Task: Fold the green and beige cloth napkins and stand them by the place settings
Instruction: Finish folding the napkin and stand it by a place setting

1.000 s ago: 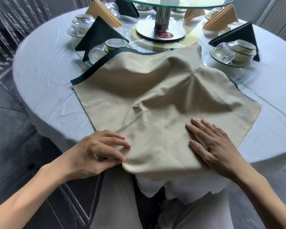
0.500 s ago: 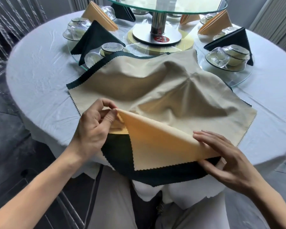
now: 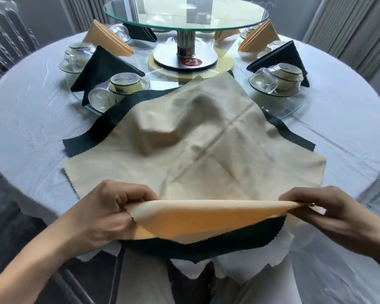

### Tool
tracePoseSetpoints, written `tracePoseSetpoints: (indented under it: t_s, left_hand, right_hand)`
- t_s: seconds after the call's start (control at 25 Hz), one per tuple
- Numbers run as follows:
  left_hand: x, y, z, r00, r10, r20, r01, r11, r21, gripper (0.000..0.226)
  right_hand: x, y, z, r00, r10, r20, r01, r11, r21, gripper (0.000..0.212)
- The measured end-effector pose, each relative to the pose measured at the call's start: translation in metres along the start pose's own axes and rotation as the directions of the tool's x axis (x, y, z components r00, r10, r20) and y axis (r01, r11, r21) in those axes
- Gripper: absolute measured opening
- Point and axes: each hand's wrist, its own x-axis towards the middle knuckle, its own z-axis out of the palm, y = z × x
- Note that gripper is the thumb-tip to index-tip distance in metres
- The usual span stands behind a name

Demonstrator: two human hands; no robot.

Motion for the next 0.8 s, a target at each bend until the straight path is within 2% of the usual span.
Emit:
tracePoseSetpoints:
  t_s: [0.08, 0.16, 0.2, 0.24, 0.28, 0.32, 0.36, 0.4, 0.44, 0.52, 0.56, 0.6, 0.68, 0.72, 0.8]
  left_hand:
    - [-0.002, 0.013, -0.009, 0.993, 0.004, 0.117, 0.003, 0.998, -0.057, 0.021]
    - [0.017, 0.015, -0.017, 0.991, -0.030, 0.129, 0.039, 0.997, -0.069, 0.014]
    - [0.032, 0.012, -0.018, 0.995, -0.062, 0.081, 0.066, 0.997, -0.036, 0.016]
    - [0.051, 0.004, -0.018, 0.995, -0.101, -0.017, 0.102, 0.994, 0.032, 0.019]
    - [0.071, -0.004, -0.018, 0.980, -0.130, -0.151, 0.152, 0.977, 0.150, 0.019]
    - [0.087, -0.014, -0.015, 0.941, -0.135, -0.312, 0.240, 0.913, 0.330, 0.019]
    - [0.096, -0.020, -0.009, 0.891, -0.108, -0.440, 0.345, 0.791, 0.505, 0.019]
    - [0.099, -0.024, 0.000, 0.869, -0.042, -0.493, 0.385, 0.682, 0.622, 0.027]
    - [0.096, -0.026, 0.009, 0.887, 0.046, -0.460, 0.323, 0.651, 0.687, 0.033]
    - [0.076, -0.023, 0.024, 0.952, 0.183, -0.243, 0.027, 0.744, 0.667, 0.037]
    - [0.062, -0.023, 0.032, 0.974, 0.207, -0.094, -0.097, 0.754, 0.649, 0.040]
    - [0.047, -0.026, 0.042, 0.980, 0.194, 0.034, -0.167, 0.724, 0.670, 0.046]
    - [0.023, -0.039, 0.052, 0.979, 0.099, 0.180, -0.201, 0.641, 0.740, 0.061]
    - [0.015, -0.045, 0.055, 0.980, 0.057, 0.190, -0.182, 0.638, 0.748, 0.066]
    - [0.004, -0.054, 0.054, 0.986, 0.055, 0.154, -0.149, 0.697, 0.701, 0.062]
  right_hand:
    - [-0.009, -0.008, -0.019, 0.991, 0.002, 0.133, -0.013, 0.997, 0.079, 0.018]
    - [0.001, -0.013, -0.028, 0.983, 0.049, 0.176, -0.075, 0.986, 0.148, 0.014]
    - [0.012, -0.012, -0.028, 0.986, 0.117, 0.120, -0.138, 0.974, 0.179, 0.011]
    - [0.026, -0.004, -0.026, 0.976, 0.220, -0.001, -0.216, 0.958, 0.188, 0.022]
    - [0.041, 0.004, -0.022, 0.934, 0.325, -0.146, -0.302, 0.940, 0.158, 0.032]
    - [0.054, 0.010, -0.016, 0.878, 0.395, -0.272, -0.389, 0.918, 0.077, 0.034]
    - [0.064, 0.016, -0.008, 0.832, 0.419, -0.365, -0.455, 0.890, -0.015, 0.025]
    - [0.068, 0.015, 0.002, 0.809, 0.404, -0.427, -0.487, 0.867, -0.103, 0.018]
    - [0.067, 0.012, 0.014, 0.821, 0.335, -0.463, -0.460, 0.868, -0.187, 0.024]
    - [0.055, 0.002, 0.033, 0.877, 0.087, -0.473, -0.267, 0.906, -0.329, 0.033]
    - [0.046, -0.001, 0.042, 0.912, -0.024, -0.410, -0.139, 0.922, -0.362, 0.034]
    - [0.036, -0.003, 0.049, 0.951, -0.088, -0.295, -0.033, 0.924, -0.382, 0.037]
    - [0.019, 0.005, 0.061, 0.995, -0.066, -0.072, 0.029, 0.906, -0.422, 0.048]
    - [0.014, 0.016, 0.063, 0.999, -0.029, -0.044, 0.006, 0.889, -0.457, 0.052]
    - [0.006, 0.035, 0.058, 0.995, 0.050, -0.083, -0.085, 0.863, -0.498, 0.055]
